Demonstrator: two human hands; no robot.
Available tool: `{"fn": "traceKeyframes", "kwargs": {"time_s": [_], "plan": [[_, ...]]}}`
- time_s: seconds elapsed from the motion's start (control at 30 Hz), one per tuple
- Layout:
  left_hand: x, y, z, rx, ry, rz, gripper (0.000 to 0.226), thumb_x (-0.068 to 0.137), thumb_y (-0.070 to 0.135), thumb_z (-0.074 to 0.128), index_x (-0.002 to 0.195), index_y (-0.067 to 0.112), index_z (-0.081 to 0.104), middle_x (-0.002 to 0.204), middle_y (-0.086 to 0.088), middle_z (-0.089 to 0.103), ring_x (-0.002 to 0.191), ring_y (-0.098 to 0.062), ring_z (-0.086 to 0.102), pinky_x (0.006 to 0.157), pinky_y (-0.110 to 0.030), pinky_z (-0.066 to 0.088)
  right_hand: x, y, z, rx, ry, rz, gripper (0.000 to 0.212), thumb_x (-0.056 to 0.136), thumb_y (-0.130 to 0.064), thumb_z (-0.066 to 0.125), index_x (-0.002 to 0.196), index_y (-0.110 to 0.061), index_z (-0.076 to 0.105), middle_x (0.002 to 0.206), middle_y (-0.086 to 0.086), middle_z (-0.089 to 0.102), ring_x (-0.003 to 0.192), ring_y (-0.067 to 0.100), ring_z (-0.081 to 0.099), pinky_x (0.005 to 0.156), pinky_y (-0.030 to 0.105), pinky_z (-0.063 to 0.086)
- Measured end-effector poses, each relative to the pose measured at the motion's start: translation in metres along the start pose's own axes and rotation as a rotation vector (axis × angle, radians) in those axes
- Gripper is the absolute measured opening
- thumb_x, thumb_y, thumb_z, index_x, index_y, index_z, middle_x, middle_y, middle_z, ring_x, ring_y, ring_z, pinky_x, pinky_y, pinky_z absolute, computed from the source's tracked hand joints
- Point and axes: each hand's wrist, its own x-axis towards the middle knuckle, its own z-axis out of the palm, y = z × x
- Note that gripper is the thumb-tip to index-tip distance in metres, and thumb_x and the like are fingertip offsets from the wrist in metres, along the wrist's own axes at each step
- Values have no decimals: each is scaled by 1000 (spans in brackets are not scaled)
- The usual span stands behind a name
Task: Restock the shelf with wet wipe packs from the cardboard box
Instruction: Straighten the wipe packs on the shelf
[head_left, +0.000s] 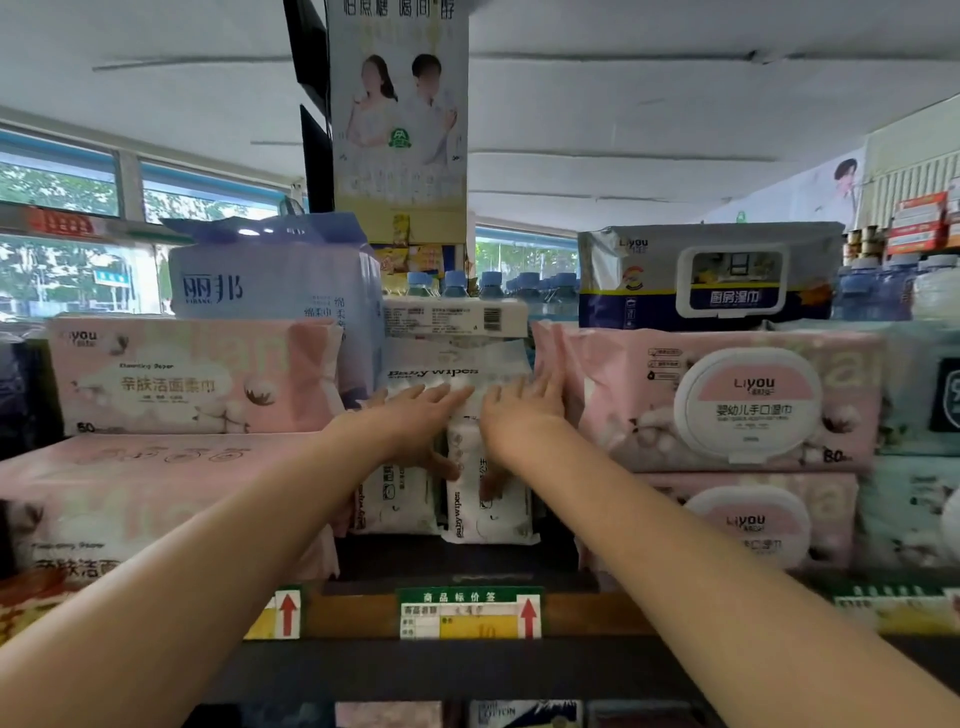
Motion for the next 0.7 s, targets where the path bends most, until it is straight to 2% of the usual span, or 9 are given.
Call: {"fn": "traceKeyframes", "kwargs": {"time_s": [0.07, 0.17, 0.27, 0.37, 0.53, 0.6, 0.7], "plan": [[-3, -1, 1, 39, 22, -24, 107, 78, 51, 63, 147, 24, -14, 159, 0, -8, 147, -25, -3, 117, -55, 7, -4, -9, 5, 8, 76, -74, 86, 91, -34, 52, 148, -5, -7, 155, 24, -6, 143, 43, -5, 114, 55, -5], [-11, -10, 0, 78, -29, -82, 116, 73, 50, 69, 146, 25, -18, 159, -3, -10, 146, -29, -2, 117, -54, 9, -12, -15, 19, 69, 136, -157, 97, 88, -29, 59, 148, -8, -14, 155, 23, -7, 142, 46, -3, 114, 56, 3], [-17, -11, 0, 151, -56, -89, 122, 69, 41, 76, 146, 24, -18, 158, -7, -2, 144, -34, 9, 117, -52, 16, -17, -10, 30, 71, 166, -165, 96, 90, -27, 57, 147, -16, -20, 155, 22, -11, 140, 49, -1, 113, 58, 4], [-18, -7, 3, 226, -24, -105, 123, 68, 39, 78, 147, 22, -15, 155, -8, 10, 140, -35, 22, 113, -52, 24, -19, -11, 32, 68, 176, -160, 97, 90, -27, 56, 146, -16, -21, 155, 23, -6, 138, 52, 4, 112, 59, 7], [-17, -11, 2, 241, -3, -121, 123, 68, 38, 78, 147, 24, -15, 154, -6, 18, 138, -29, 31, 110, -49, 32, -13, -15, 32, 14, 204, -143, 105, 84, -28, 64, 147, -14, -18, 152, 24, 5, 135, 53, 13, 111, 60, 11], [-20, -15, -7, 201, -38, -139, 121, 70, 35, 77, 147, 25, -16, 156, -4, 18, 138, -26, 33, 111, -45, 32, -10, -15, 28, 11, 187, -141, 104, 85, -30, 64, 147, -15, -18, 151, 24, 6, 135, 53, 12, 110, 62, 9], [-25, -27, -22, 81, -66, -185, 112, 73, 26, 76, 148, 27, -9, 151, -9, 32, 132, -28, 40, 107, -42, 38, -10, -8, 21, 35, 131, -145, 107, 83, -35, 65, 148, -18, -18, 154, 23, 1, 138, 51, 8, 110, 63, 2]]}}
